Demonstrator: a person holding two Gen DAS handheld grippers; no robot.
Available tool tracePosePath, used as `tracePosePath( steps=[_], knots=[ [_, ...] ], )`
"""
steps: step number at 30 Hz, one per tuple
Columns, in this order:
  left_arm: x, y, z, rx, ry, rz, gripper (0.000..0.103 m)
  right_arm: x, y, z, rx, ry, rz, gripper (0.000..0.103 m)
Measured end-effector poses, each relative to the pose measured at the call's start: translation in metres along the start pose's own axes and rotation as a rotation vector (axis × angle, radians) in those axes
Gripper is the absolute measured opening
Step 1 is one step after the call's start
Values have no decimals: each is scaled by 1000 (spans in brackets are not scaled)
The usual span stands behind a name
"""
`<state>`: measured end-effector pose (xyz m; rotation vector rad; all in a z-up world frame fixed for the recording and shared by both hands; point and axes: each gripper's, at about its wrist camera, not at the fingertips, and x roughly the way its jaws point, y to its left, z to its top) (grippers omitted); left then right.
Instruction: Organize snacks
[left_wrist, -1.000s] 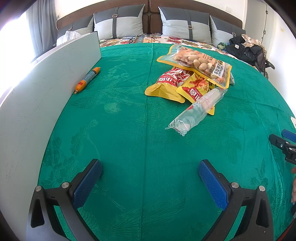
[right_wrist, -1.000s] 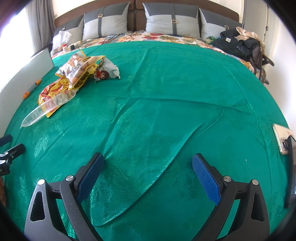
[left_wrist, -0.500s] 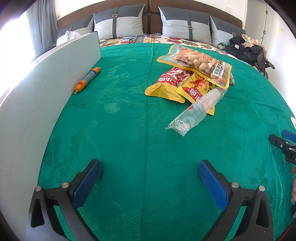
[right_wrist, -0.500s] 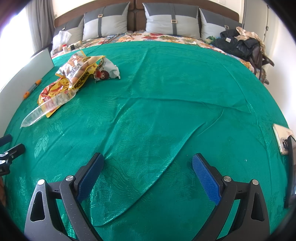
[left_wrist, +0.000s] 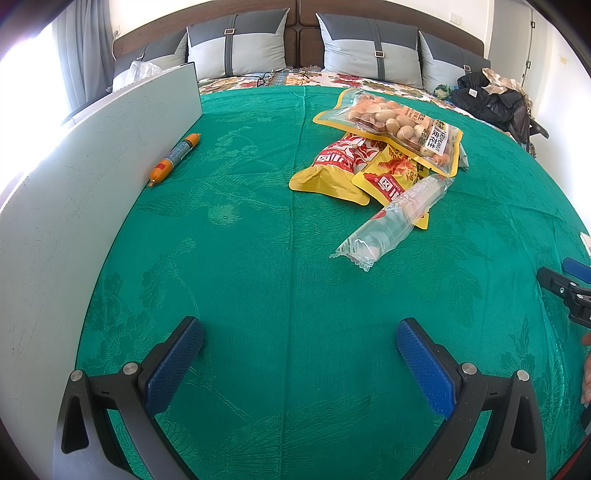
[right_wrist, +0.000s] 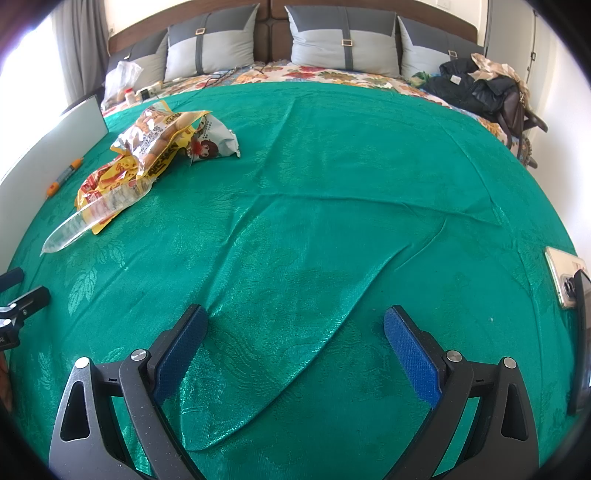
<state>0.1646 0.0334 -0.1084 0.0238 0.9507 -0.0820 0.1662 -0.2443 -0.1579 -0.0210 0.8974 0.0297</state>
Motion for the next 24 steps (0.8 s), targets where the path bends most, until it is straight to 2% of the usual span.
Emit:
tracePosePath(
  steps=[11,13,16,21,24],
  knots=[
    [-1,0,-1,11,5,-2,103,0,0,0,0,0,0,99],
    [-4,0,-1,25,43,-28,103,0,0,0,0,0,0,99],
    [-16,2,0,22,61,-122,103,0,0,0,0,0,0,99],
    [-22,-19,40,101,26,-170,102,1,1,0,0,1,0,99],
    [-5,-43,69,177,51,-193,102,1,1,0,0,1,0,99]
  ],
)
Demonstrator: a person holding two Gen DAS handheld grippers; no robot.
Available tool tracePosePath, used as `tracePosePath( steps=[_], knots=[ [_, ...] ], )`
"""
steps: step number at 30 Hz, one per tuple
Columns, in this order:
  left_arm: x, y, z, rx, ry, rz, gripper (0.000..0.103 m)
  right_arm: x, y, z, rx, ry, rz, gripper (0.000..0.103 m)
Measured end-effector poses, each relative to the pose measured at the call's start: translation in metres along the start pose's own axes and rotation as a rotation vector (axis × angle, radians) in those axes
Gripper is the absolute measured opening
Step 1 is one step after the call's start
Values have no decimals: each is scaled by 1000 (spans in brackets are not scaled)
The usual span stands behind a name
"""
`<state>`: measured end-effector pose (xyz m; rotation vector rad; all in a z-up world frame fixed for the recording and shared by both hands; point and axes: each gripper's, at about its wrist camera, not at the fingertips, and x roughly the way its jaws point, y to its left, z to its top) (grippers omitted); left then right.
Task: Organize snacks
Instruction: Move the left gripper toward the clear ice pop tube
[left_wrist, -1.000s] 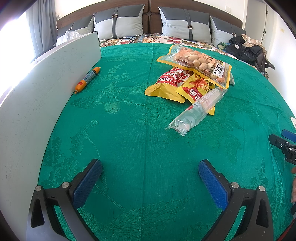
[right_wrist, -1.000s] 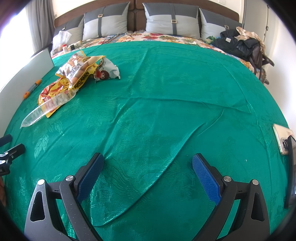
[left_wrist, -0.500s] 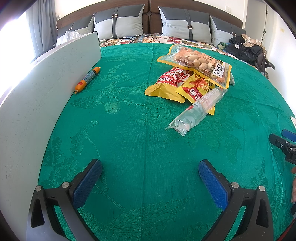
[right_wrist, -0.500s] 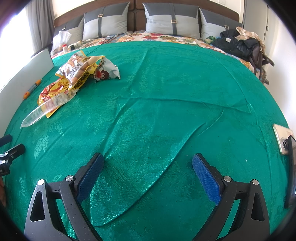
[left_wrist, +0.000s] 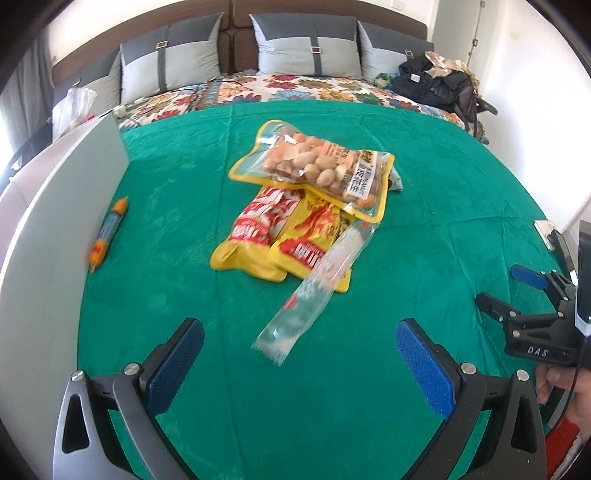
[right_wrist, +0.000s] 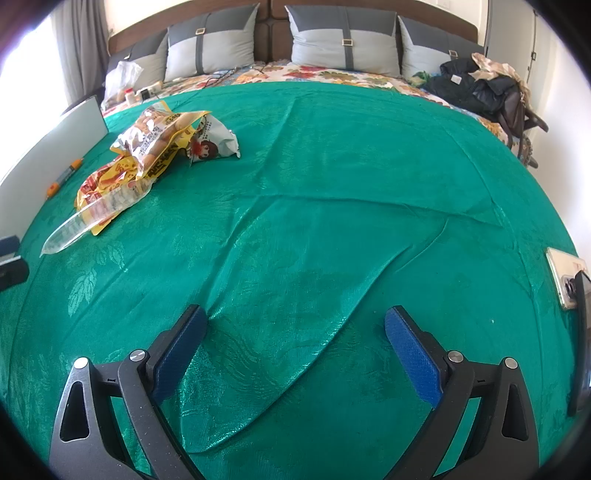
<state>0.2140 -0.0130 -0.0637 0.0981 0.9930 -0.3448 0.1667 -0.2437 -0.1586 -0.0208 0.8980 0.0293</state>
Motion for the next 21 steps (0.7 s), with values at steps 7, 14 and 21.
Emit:
tracePosePath(
  steps=[7,14,21],
  knots=[
    [40,-11,15,52,87,-11,29,0,0,0,0,0,0,99],
    [-2,0,-38,-8,109,-15,22,0,0,0,0,0,0,99],
    [-37,24,-78,-117,66,8,33,0,0,0,0,1,0,99]
  ],
)
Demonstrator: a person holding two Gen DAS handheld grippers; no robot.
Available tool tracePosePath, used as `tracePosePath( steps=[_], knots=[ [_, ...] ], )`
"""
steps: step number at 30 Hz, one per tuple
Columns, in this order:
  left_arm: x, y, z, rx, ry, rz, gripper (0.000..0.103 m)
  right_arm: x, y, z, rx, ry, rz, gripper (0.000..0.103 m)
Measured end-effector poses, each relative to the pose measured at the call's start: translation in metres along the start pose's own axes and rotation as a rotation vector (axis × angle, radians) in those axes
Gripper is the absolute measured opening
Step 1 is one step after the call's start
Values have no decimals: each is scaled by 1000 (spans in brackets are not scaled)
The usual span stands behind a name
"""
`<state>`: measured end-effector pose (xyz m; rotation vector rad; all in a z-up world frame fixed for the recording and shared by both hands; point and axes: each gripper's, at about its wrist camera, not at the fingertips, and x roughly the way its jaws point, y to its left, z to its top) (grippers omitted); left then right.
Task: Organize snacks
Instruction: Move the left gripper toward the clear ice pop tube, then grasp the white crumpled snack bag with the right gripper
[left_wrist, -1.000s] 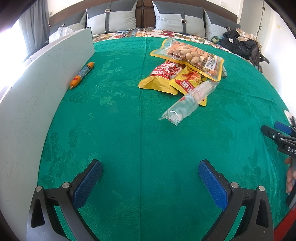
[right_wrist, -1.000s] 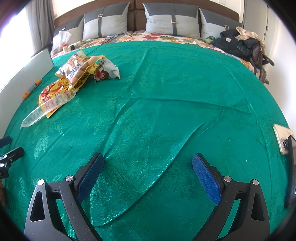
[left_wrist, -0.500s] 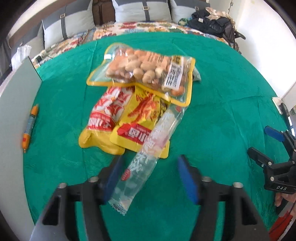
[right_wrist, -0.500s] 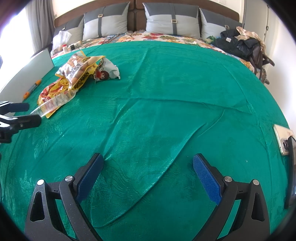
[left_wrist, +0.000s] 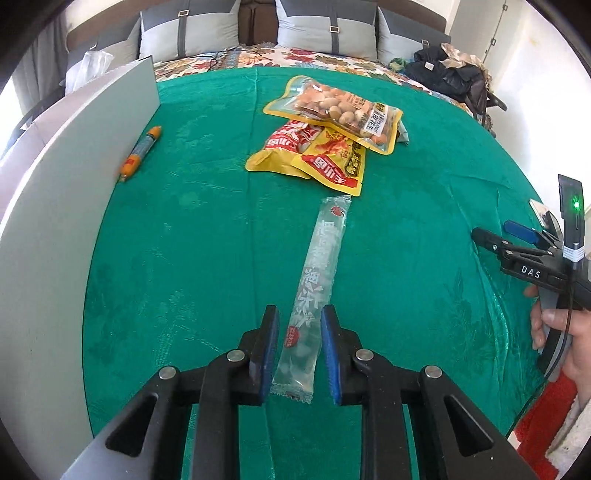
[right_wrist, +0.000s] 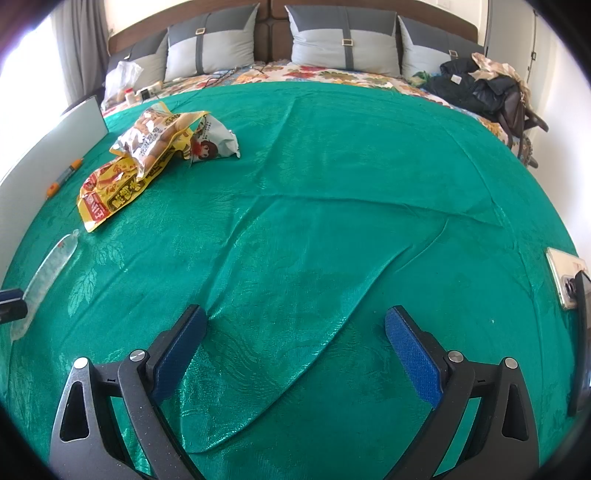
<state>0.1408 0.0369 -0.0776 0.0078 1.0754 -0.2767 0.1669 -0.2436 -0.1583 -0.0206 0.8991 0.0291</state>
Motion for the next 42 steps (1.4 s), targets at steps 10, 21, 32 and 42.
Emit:
tracePosePath(
  steps=[10,21,32,42],
  knots=[
    [41,-11,29,0,-23,130,85,0,0,0,0,0,0,99],
    [47,31,35,-98,-90,204,95,0,0,0,0,0,0,99],
    [49,36,30,-124,-129,216,103,0,0,0,2,-1,2,99],
    [49,37,31,-126,-130,212,103,63,28,87,-152,-20,134,96]
  ],
)
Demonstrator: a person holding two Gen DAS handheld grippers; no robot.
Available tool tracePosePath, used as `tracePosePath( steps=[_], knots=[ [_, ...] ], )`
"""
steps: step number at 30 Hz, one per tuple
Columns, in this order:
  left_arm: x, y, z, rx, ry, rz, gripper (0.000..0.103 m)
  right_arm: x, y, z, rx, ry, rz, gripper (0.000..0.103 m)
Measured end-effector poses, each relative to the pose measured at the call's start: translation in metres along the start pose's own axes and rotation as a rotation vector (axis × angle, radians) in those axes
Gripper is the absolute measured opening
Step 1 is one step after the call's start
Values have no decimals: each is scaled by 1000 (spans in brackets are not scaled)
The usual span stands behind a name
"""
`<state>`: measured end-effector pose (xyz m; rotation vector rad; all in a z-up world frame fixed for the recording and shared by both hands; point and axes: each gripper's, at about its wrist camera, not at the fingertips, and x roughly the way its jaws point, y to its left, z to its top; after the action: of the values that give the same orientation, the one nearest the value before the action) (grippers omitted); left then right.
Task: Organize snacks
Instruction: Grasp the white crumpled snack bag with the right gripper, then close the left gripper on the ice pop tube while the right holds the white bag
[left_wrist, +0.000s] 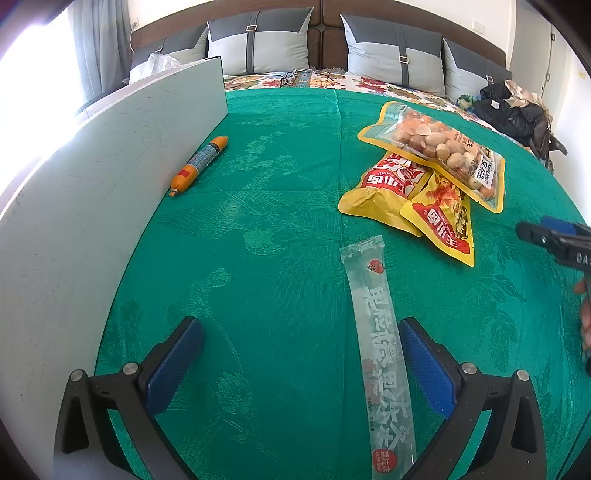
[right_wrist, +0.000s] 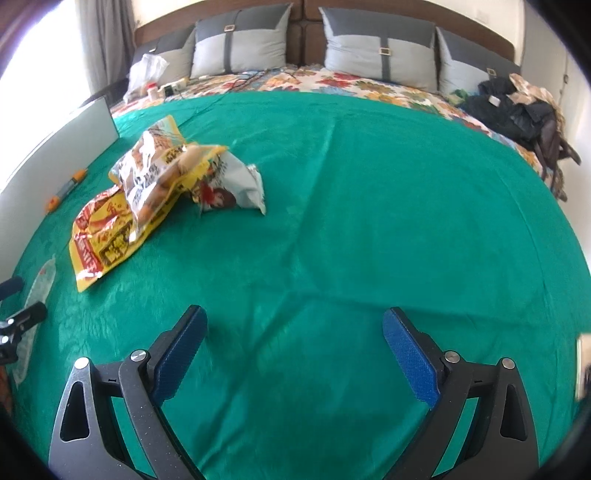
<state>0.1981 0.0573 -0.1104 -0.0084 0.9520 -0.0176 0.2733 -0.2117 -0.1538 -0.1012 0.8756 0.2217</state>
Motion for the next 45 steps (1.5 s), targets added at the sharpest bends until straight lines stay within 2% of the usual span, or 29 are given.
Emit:
tracePosePath(
  steps=[3,5,7,8,9,13,19,24,26,28,31,33,36,45],
  knots=[
    [0,0,0,0,0,0,103,15,15,31,-60,-29,71,96],
    [0,0,0,0,0,-1,103,26,28,45,-121,-35,79,95],
    [0,0,0,-1,-1,-2,103,38,36,51,-167,-4,90,91],
    [0,0,0,-1,-1,-2,103,44,36,52,-170,24,110,52],
    [0,0,0,-1,-1,-2,103,43,34,53,-152,26,125,46],
    [0,0,0,-1,-1,-3,103,20,21,37,-63,23,136,44],
    [0,0,0,-1,-1,-3,103,-59,15,-30,21,-9,138,45],
    [0,0,1,-1,-1,-3,103,-100,23,-84,123,8,139,45],
    [0,0,1,-1,-1,-3,103,-100,28,-96,132,21,121,45],
    [0,0,1,-1,-1,-3,103,-91,35,-101,89,45,110,46],
    [0,0,1,-1,-1,-3,103,-85,47,-105,6,10,47,57],
    [0,0,1,-1,-1,-3,103,-79,50,-105,-3,-1,50,83],
    [0,0,1,-1,-1,-3,103,-73,62,-103,-60,13,13,90],
    [0,0,1,-1,-1,-3,103,-71,60,-104,-59,23,30,97]
  ],
)
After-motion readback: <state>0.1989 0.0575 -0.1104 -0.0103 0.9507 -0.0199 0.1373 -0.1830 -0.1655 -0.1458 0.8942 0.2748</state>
